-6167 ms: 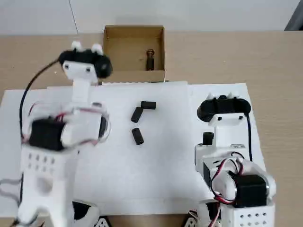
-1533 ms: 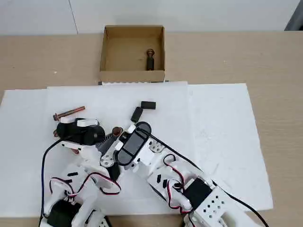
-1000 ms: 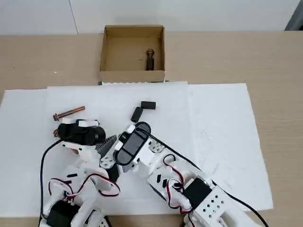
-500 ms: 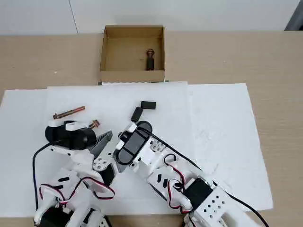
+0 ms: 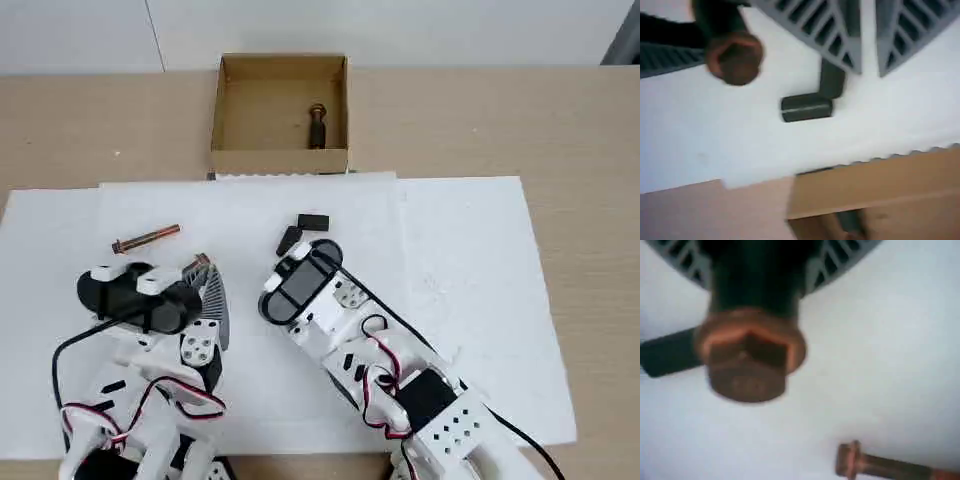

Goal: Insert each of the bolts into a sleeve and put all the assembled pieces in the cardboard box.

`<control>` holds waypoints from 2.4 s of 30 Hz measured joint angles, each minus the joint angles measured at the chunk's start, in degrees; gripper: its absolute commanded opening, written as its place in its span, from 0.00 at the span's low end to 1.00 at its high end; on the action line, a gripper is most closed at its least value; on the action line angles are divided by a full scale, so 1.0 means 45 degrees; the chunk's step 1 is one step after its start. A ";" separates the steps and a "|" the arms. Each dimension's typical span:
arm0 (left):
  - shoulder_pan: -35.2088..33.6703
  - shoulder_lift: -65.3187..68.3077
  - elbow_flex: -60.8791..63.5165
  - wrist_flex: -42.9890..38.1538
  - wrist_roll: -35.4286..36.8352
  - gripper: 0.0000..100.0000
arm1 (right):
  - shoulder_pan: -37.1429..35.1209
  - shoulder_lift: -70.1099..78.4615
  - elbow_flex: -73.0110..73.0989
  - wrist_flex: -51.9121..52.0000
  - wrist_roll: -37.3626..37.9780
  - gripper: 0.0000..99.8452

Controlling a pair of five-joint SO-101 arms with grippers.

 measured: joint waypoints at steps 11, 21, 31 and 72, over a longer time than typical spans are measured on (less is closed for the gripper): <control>-0.2989 0.0000 0.2852 -0.0547 -0.0176 0.01 | 0.1192 0.0059 0.0098 0.1836 -0.1993 0.00; -0.2969 0.0000 0.4728 -0.0586 -0.0195 0.01 | 0.2579 0.4825 -0.5587 0.2794 -0.2696 0.00; -0.2969 0.0000 0.5294 -0.0606 -0.0195 0.01 | 0.3321 1.2679 -1.3558 0.2794 -0.1739 0.00; -0.2969 0.0000 0.5841 -0.0606 -0.0195 0.01 | 0.3106 2.7292 -3.0085 0.2911 0.3536 0.05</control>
